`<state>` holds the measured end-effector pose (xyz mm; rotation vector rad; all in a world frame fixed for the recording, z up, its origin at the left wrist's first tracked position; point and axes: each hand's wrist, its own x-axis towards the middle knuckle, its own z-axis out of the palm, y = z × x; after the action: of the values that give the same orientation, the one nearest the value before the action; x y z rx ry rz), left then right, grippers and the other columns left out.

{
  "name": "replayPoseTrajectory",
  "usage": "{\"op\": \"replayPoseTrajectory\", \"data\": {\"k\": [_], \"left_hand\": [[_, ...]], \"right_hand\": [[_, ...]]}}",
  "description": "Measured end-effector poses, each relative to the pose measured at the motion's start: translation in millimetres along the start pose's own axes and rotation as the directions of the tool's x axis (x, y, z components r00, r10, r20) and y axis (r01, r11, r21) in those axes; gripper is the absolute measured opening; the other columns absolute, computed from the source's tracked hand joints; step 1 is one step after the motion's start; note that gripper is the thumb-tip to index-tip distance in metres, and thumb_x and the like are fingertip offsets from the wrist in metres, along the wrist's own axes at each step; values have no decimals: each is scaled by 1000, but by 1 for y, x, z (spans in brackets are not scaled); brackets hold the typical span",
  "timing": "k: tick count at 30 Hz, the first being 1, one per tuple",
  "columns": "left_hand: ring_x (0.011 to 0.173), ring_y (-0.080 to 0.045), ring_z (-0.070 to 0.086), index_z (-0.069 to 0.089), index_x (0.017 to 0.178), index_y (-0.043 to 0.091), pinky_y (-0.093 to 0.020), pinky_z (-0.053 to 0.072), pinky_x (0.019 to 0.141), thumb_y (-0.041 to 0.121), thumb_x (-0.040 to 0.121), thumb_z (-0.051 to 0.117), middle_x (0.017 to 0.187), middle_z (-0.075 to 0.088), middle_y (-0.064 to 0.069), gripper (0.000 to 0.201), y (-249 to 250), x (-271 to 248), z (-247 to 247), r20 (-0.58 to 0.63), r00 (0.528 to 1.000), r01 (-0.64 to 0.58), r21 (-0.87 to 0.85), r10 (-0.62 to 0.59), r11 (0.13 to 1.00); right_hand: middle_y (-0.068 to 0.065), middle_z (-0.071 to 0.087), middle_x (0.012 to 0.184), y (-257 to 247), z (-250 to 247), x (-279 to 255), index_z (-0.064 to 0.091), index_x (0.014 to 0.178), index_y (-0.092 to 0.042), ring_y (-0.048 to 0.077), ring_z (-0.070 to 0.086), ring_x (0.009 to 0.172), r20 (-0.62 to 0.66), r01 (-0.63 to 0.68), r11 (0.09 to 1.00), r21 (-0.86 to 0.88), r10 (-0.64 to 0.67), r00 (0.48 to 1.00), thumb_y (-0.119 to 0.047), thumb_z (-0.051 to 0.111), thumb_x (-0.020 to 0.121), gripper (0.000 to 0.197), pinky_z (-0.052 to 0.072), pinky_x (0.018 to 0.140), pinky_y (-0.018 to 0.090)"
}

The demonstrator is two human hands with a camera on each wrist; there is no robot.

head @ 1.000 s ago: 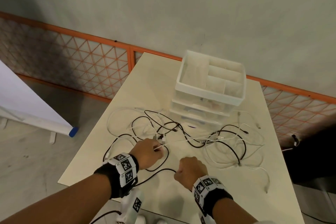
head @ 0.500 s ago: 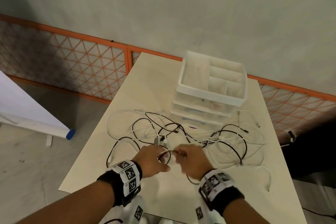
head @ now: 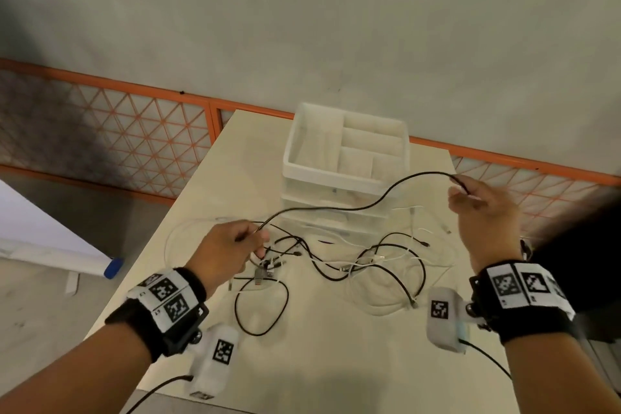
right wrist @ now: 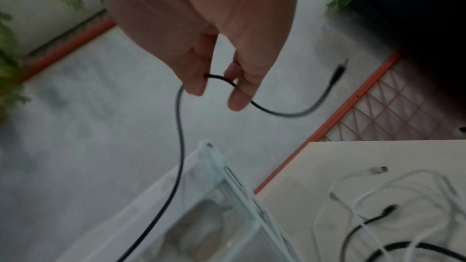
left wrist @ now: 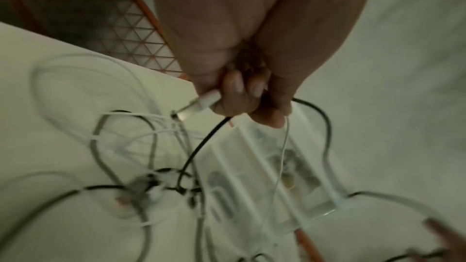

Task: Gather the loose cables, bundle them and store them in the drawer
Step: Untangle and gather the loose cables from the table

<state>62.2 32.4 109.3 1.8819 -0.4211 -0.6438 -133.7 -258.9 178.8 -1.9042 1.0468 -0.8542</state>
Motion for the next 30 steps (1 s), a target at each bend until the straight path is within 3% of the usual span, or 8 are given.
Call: {"op": "replayPoseTrajectory", "data": {"k": [2,5,7,10,12,18,25,30], "left_hand": [[47,-12,33,68,82,6,-23,31,43,19,95,62,63,64,1,20,31,-6,10,59,997,-37,-139,46,990],[45,-12,34,67,89,2,-22,30,42,21,95,61,67,67,-2,21,65,-13,27,171,976,-114,-117,133,987],[43,-10,34,67,90,3,-21,30,42,22,95,61,67,68,-3,20,80,-17,41,246,957,-131,-110,155,985],[42,-9,31,66,93,1,-21,26,43,21,99,54,65,66,-5,24,89,-20,59,296,943,-98,-180,149,979],[43,-10,28,64,92,1,-23,22,44,19,102,47,60,60,-5,27,88,-19,63,293,947,-68,-219,132,973],[51,-14,27,61,90,5,-21,26,46,16,104,41,53,47,-1,27,72,-13,57,254,967,57,-329,30,943],[58,-20,50,58,90,2,-25,45,58,9,104,35,51,45,-2,28,63,-6,41,270,963,89,-398,24,913],[45,-11,22,61,92,5,-20,21,43,19,103,43,57,32,1,25,63,-4,22,245,969,71,-410,35,909]], "right_hand": [[10,54,133,13,-1,-3,52,133,-52,19,70,94,116,-34,992,-125,49,992,-32,71,77,62,55,94,42],[1,43,125,0,11,-23,37,146,-50,12,64,89,199,87,988,-126,-61,978,-12,72,84,81,53,84,25],[-5,50,107,-15,23,-40,42,143,-50,11,62,77,331,238,966,-96,-194,923,-14,72,85,75,51,70,16],[-10,58,76,-23,44,-54,72,112,-40,10,57,61,426,397,912,-100,-321,846,-27,73,86,30,50,65,26],[-11,59,58,-24,48,-52,77,91,-34,9,55,55,365,379,922,-80,-327,872,-30,74,86,7,48,61,27],[-11,43,37,-32,31,-34,77,77,-30,9,39,39,237,215,976,-31,-202,950,-35,77,85,9,36,53,20],[-9,55,42,-35,36,-29,71,76,-32,7,49,43,136,170,985,-33,-164,977,-37,72,88,13,37,60,24],[-7,65,67,-2,45,-19,67,70,-28,21,64,78,306,43,916,-400,89,948,-38,68,87,20,47,71,30]]}}
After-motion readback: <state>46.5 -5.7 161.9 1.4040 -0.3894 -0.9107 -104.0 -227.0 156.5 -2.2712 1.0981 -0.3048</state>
